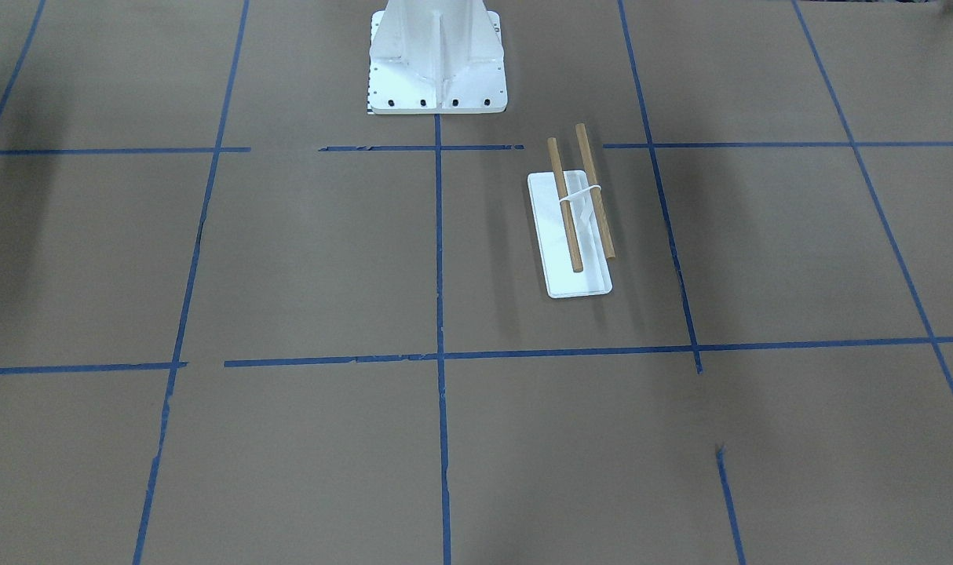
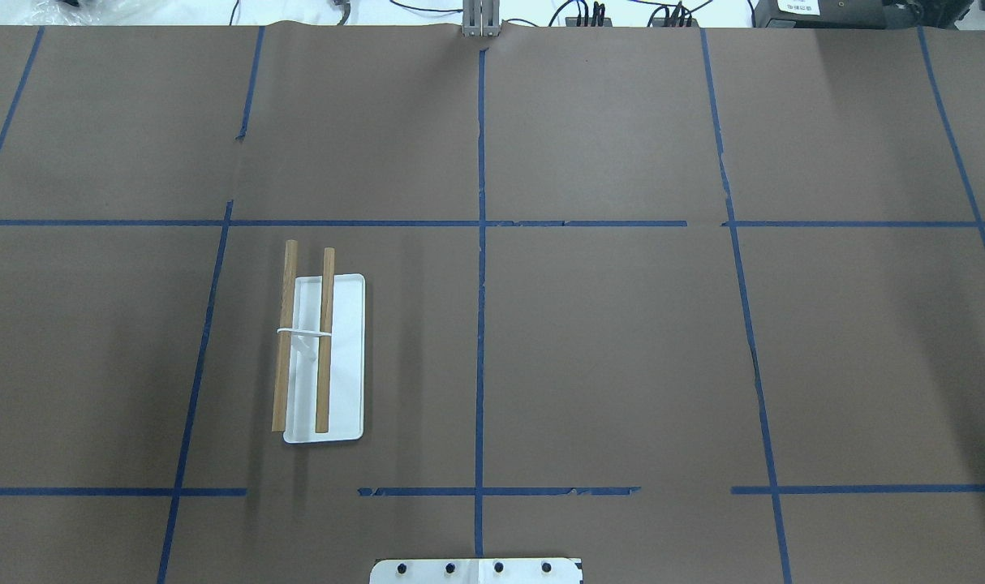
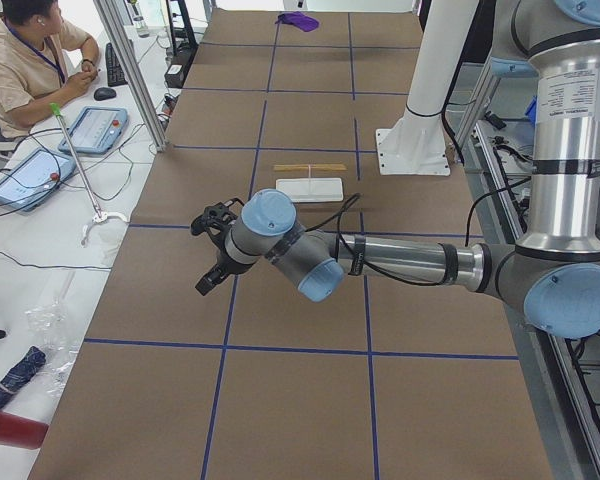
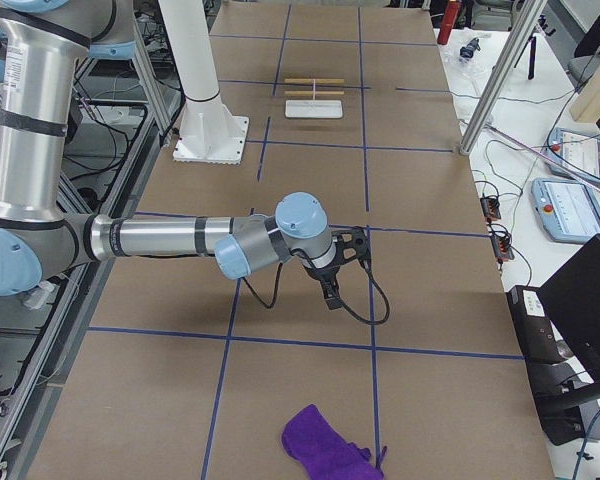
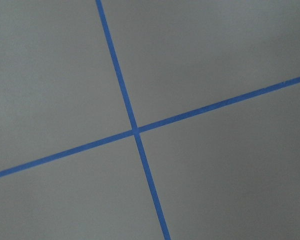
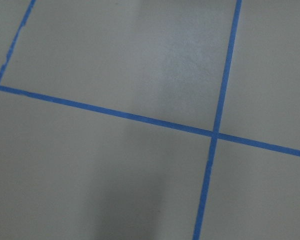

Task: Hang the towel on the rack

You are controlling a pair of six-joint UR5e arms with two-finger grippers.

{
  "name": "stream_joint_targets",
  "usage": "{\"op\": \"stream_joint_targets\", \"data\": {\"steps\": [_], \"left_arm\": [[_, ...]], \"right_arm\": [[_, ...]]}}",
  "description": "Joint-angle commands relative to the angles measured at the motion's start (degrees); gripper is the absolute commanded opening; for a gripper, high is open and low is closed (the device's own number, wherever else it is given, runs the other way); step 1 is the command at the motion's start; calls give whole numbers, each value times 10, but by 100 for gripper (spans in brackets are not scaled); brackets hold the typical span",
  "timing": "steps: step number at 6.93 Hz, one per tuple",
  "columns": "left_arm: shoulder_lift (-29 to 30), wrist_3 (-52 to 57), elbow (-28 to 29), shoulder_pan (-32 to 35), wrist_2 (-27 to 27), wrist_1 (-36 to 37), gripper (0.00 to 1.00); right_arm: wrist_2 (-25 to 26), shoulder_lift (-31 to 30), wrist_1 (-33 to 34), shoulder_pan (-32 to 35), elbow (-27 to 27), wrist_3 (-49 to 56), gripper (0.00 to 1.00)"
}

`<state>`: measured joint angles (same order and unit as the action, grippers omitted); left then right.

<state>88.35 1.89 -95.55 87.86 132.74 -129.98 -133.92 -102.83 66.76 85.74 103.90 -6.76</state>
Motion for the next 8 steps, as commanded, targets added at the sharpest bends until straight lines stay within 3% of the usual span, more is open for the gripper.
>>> {"op": "stream_joint_targets", "data": {"steps": [1,3,4,6,8], "left_arm": [[4,-36,6,-1,1,-42,100],[6,-38,0,-1,1,-42,100],[6,-38,0,-1,1,-43,100],[2,-37,-7,0,2,-44,100],[0,-37,-10,0,2,-44,100]], "right_arm": [[47,-10,-22,-7,-92,136,100],[76,-2,-210,-7,-280,191,100],[77,19,-270,-7,-360,196,94],[98,25,-283,-7,-401,254,87],[120,25,-283,-7,-409,266,81]]}}
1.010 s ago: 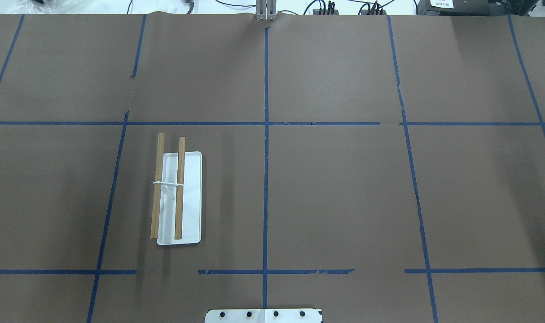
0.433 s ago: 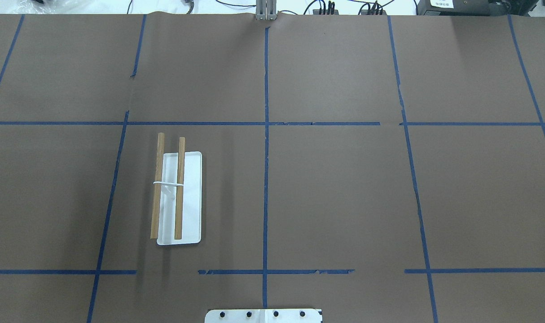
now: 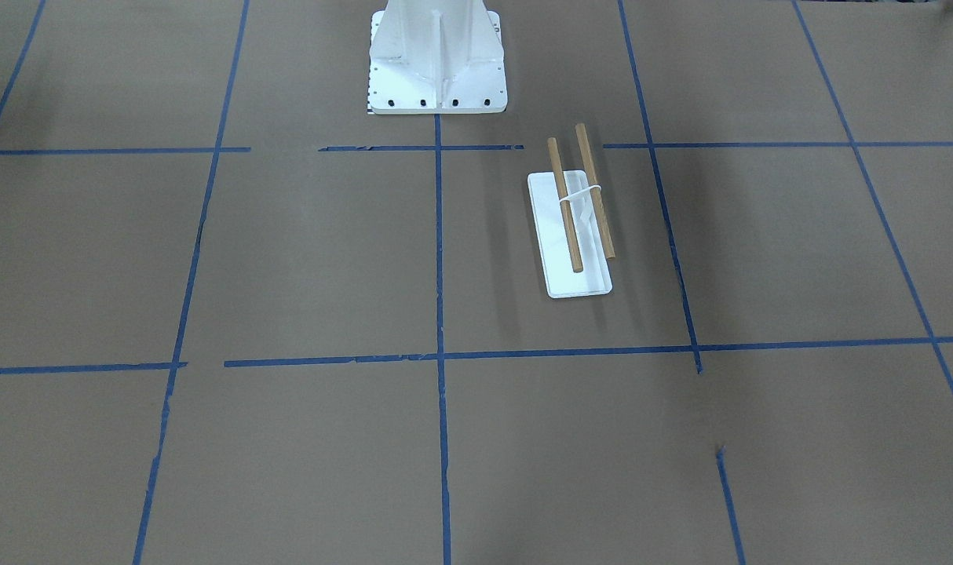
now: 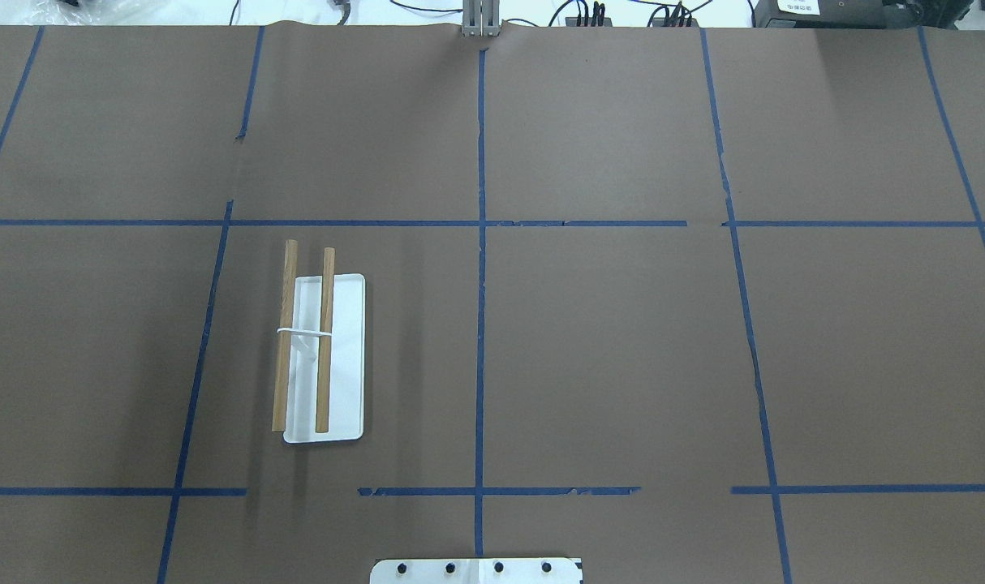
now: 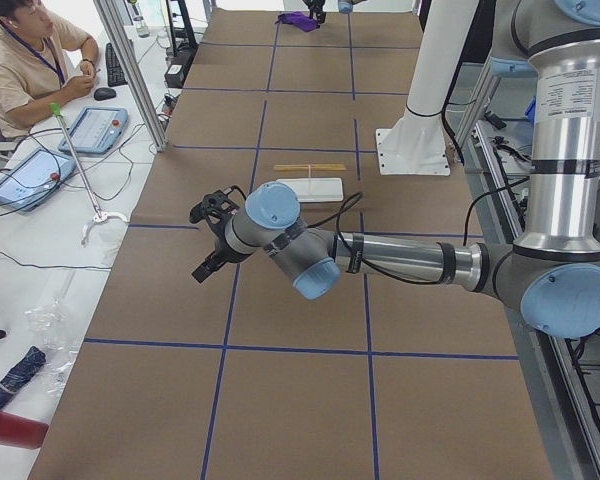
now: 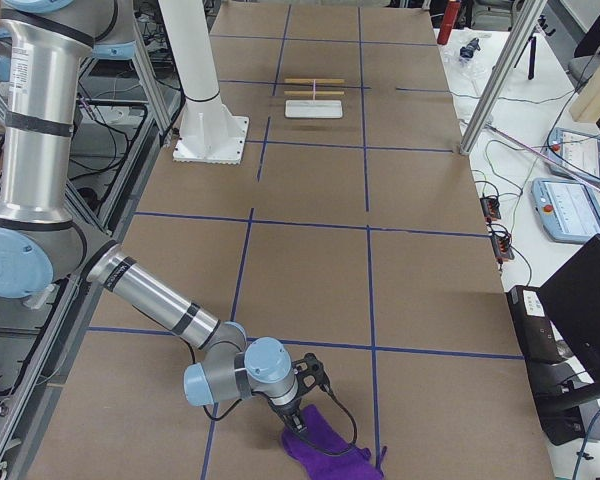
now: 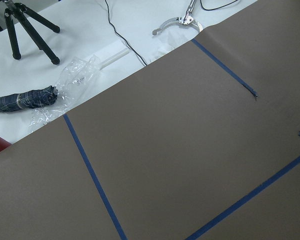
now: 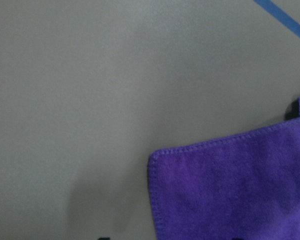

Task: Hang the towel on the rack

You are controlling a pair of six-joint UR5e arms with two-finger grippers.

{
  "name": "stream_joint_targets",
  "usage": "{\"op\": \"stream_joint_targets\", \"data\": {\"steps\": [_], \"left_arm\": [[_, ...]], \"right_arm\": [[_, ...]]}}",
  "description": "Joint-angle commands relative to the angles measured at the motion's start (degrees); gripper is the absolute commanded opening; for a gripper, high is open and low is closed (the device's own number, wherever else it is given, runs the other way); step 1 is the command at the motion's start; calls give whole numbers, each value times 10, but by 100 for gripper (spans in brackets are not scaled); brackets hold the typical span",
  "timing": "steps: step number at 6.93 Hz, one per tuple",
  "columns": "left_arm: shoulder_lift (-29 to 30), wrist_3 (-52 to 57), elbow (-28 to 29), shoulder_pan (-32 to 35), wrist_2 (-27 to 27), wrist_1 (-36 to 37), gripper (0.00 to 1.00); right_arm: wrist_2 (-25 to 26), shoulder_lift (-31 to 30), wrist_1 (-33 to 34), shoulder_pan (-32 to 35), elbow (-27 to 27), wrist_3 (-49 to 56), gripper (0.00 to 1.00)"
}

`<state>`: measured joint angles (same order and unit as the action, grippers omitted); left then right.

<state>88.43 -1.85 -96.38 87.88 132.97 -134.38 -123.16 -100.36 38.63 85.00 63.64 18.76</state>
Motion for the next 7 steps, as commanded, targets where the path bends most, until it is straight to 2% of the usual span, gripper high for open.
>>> {"op": "stream_joint_targets", "data": {"steps": [1,4,6,7], "left_arm": [[-1,0,-2,0,1,0,100],[-2,1,-3,1,1,-1,100],[-2,1,-3,1,1,-1,100],[-2,1,-3,1,1,-1,100]], "right_arm": [[20,-1,-1,1,-8,18,79],[66,4,0,1,-23,22,78],[71,4,0,0,-30,22,77],[71,4,0,0,-30,22,68]]}}
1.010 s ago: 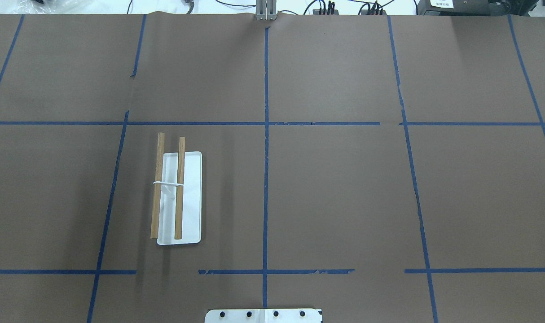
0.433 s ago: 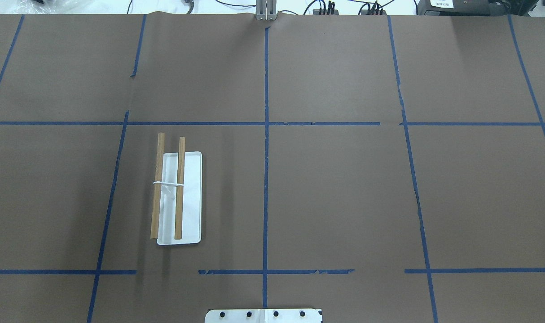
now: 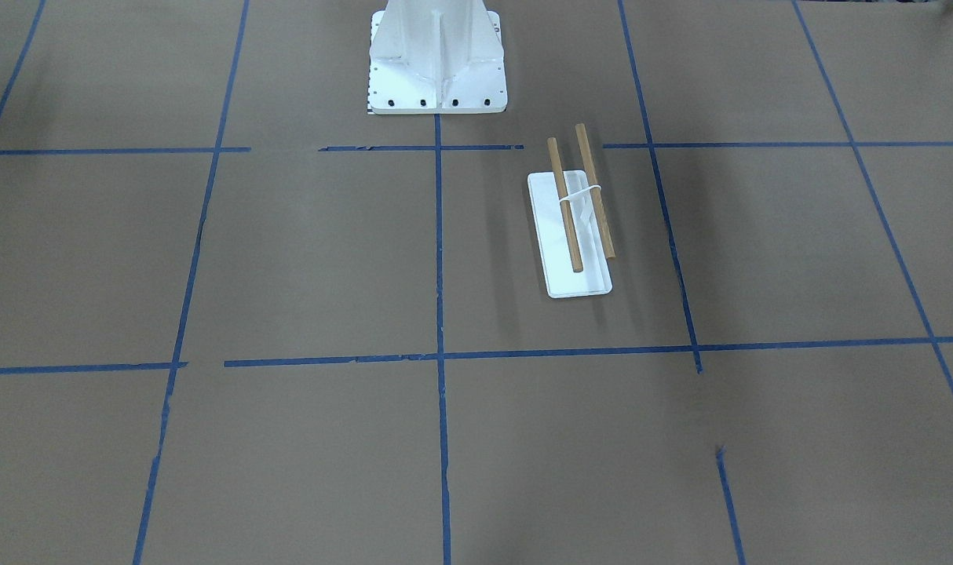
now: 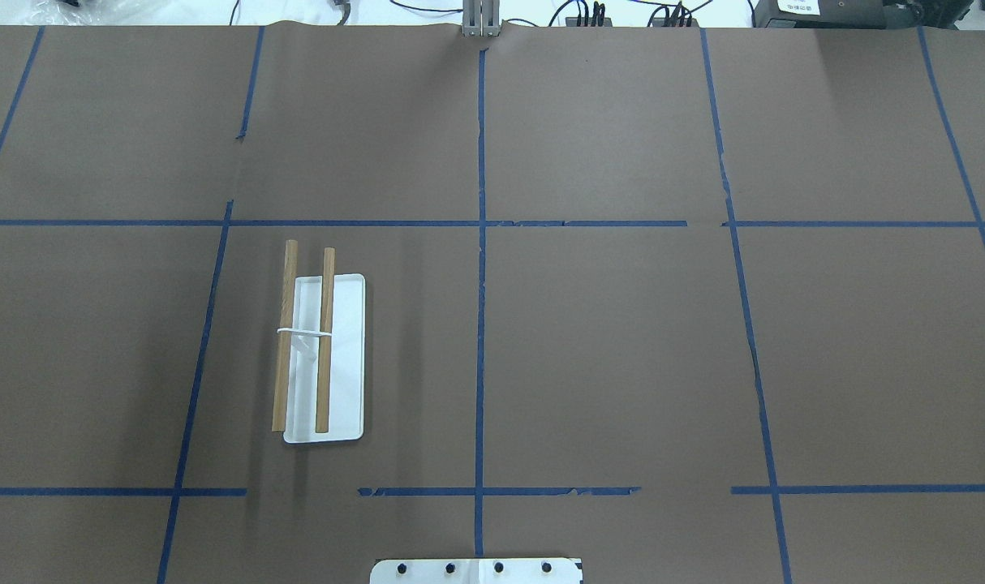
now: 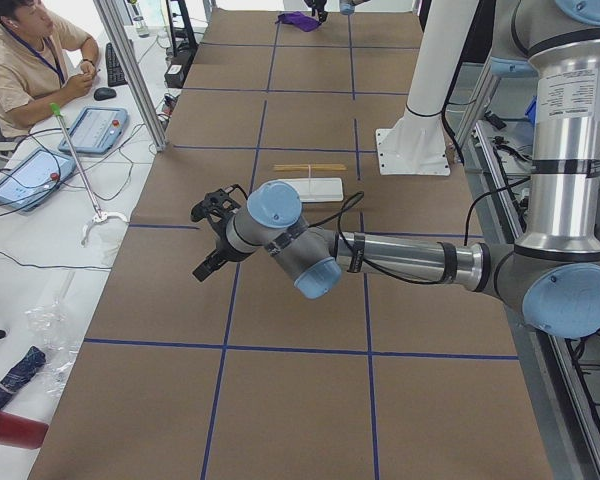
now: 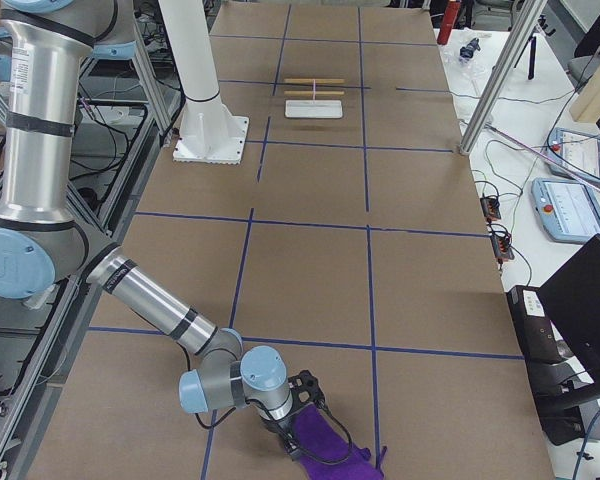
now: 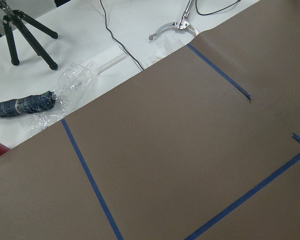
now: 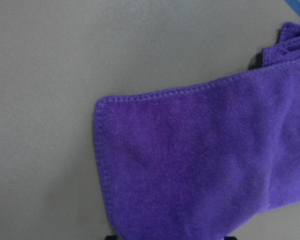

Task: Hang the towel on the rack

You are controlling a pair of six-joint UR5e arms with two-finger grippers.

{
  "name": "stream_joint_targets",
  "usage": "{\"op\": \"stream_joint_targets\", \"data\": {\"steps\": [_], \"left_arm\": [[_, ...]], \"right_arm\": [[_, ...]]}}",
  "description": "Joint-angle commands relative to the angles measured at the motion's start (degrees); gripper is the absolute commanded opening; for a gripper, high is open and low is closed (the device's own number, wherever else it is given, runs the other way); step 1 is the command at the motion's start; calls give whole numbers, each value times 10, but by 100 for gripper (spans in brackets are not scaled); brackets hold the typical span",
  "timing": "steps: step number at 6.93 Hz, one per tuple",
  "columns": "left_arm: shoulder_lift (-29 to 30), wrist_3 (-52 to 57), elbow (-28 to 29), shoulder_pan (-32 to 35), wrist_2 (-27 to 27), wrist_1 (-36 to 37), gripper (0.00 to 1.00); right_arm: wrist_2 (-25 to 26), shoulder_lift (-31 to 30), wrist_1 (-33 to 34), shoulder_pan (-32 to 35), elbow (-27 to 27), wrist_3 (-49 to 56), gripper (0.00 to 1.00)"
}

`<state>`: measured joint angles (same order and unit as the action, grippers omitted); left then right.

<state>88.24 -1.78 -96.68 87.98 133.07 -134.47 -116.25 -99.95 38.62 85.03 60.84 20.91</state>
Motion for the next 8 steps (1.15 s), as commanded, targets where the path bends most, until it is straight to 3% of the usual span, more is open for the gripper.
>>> {"op": "stream_joint_targets", "data": {"steps": [1,2,3,5,8], "left_arm": [[-1,0,0,0,0,0,100],[-1,0,0,1,0,0,100],[-2,0,-1,1,1,0,100],[-4,0,-6,1,1,0,100],[-3,1,-8,1,4,-10,100]], "right_arm": [[3,4,3,0,-2,0,43],[14,6,4,0,-5,0,16],[14,8,3,0,-1,2,0],[3,8,1,4,8,2,0],[-10,-3,27,30,130,5,0]]}}
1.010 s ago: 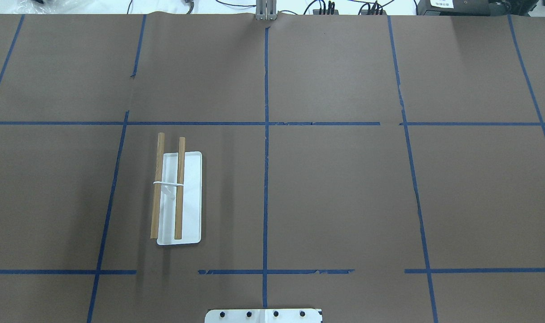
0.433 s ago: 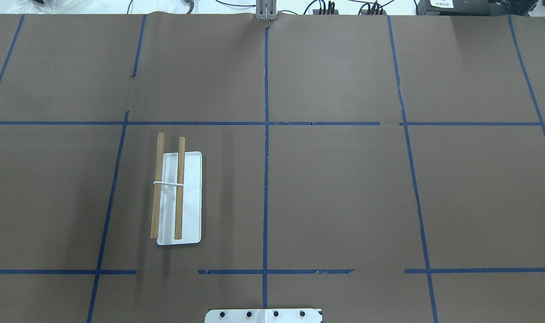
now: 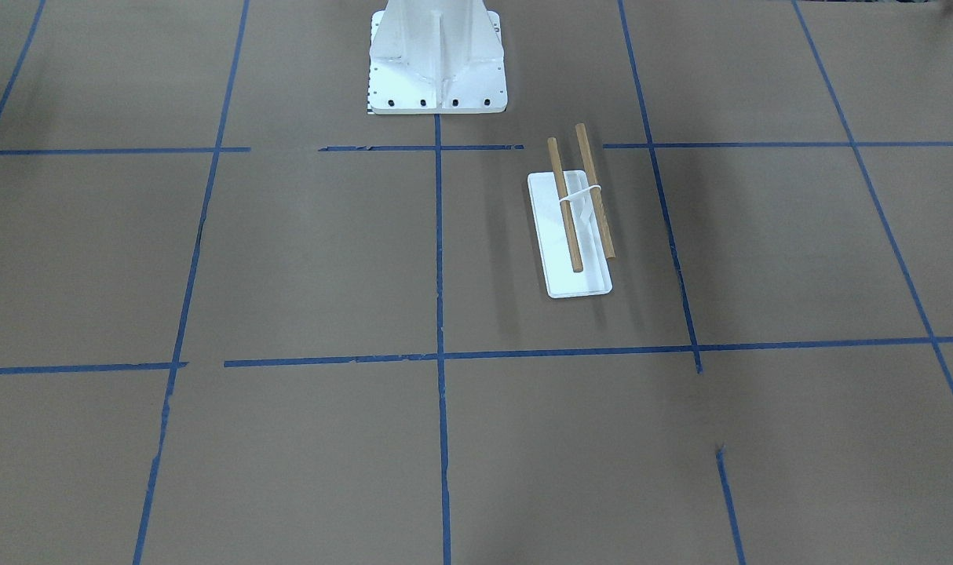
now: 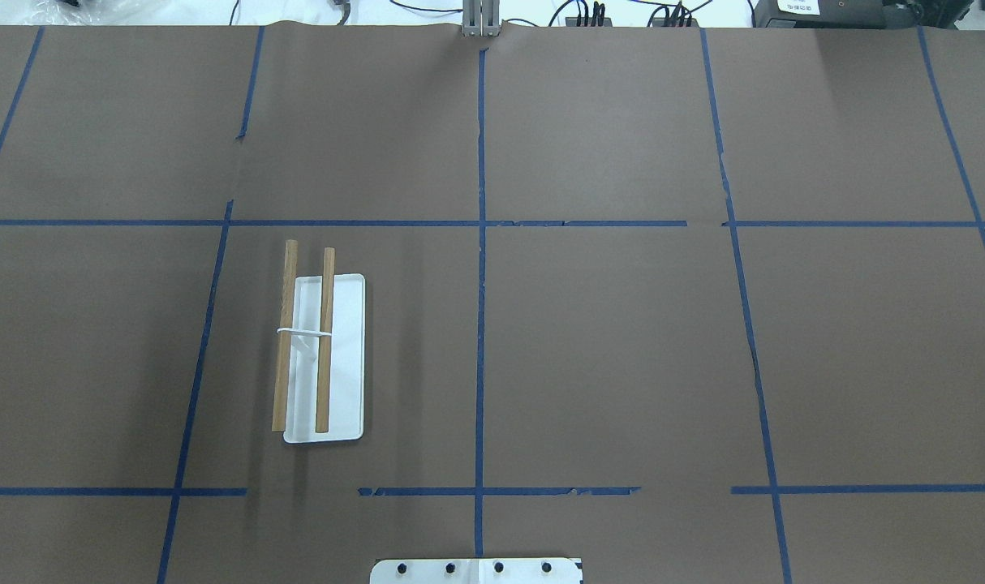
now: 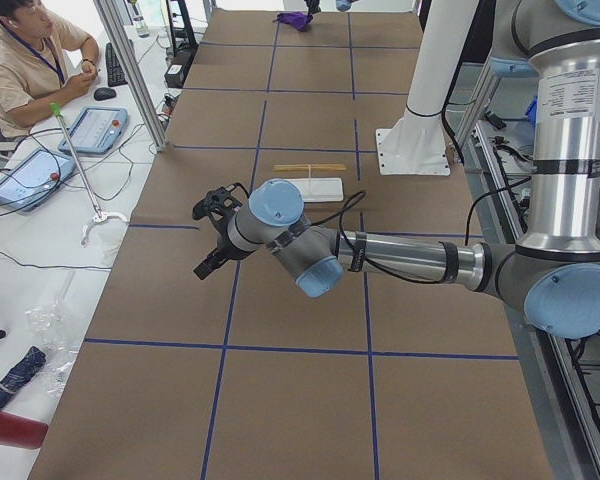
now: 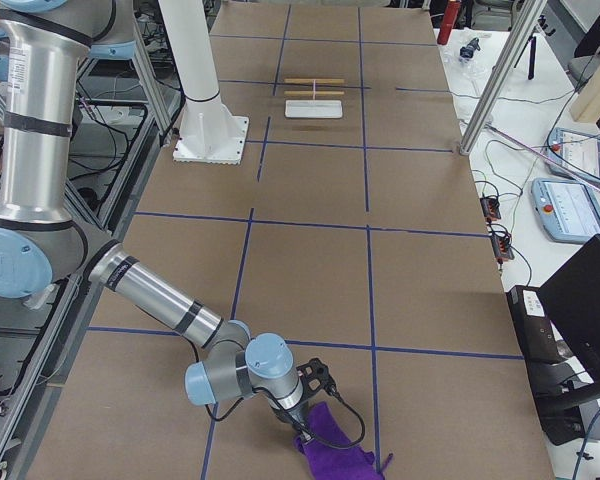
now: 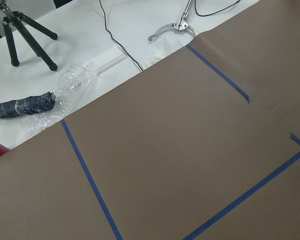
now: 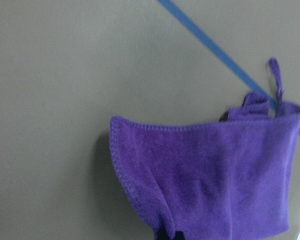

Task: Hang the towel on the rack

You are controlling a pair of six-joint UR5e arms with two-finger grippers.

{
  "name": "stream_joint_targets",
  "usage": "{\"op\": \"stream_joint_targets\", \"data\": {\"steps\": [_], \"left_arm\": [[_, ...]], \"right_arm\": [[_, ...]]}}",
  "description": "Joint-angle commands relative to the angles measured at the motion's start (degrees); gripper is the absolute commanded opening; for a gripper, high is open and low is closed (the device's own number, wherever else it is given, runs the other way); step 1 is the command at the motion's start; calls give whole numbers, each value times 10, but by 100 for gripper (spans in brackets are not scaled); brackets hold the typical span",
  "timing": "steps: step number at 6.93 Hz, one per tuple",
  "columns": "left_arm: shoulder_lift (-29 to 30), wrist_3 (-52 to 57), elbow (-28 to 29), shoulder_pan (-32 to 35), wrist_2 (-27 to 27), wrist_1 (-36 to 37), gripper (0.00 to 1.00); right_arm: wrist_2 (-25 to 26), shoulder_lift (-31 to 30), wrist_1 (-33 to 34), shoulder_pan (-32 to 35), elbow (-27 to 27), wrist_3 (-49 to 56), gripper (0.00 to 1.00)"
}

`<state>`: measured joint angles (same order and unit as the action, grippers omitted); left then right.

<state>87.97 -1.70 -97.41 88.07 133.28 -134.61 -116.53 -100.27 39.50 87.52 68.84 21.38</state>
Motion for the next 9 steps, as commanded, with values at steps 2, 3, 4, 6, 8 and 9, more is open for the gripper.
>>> {"op": "stream_joint_targets", "data": {"steps": [2,3,4,6,8,9], "left_arm": [[1,-5,-7,0,24,-8,100],[-3,-6,-13,-1,24,-15,100],[-6,-7,-16,-3,24,-17,100],[14,-83,-15,-46,18,-3,100],[48,-251,-19,-122,-10,8,100],[95,-329,-35,-175,-23,70,100]], "right_arm": [[-21,43,242,-3,225,-13,0],[-45,79,387,-8,320,-37,0],[-72,127,457,-21,369,-102,0],[-118,197,463,-80,403,-238,0],[-103,230,458,-186,467,-450,0],[-73,259,458,-244,499,-542,0]]}}
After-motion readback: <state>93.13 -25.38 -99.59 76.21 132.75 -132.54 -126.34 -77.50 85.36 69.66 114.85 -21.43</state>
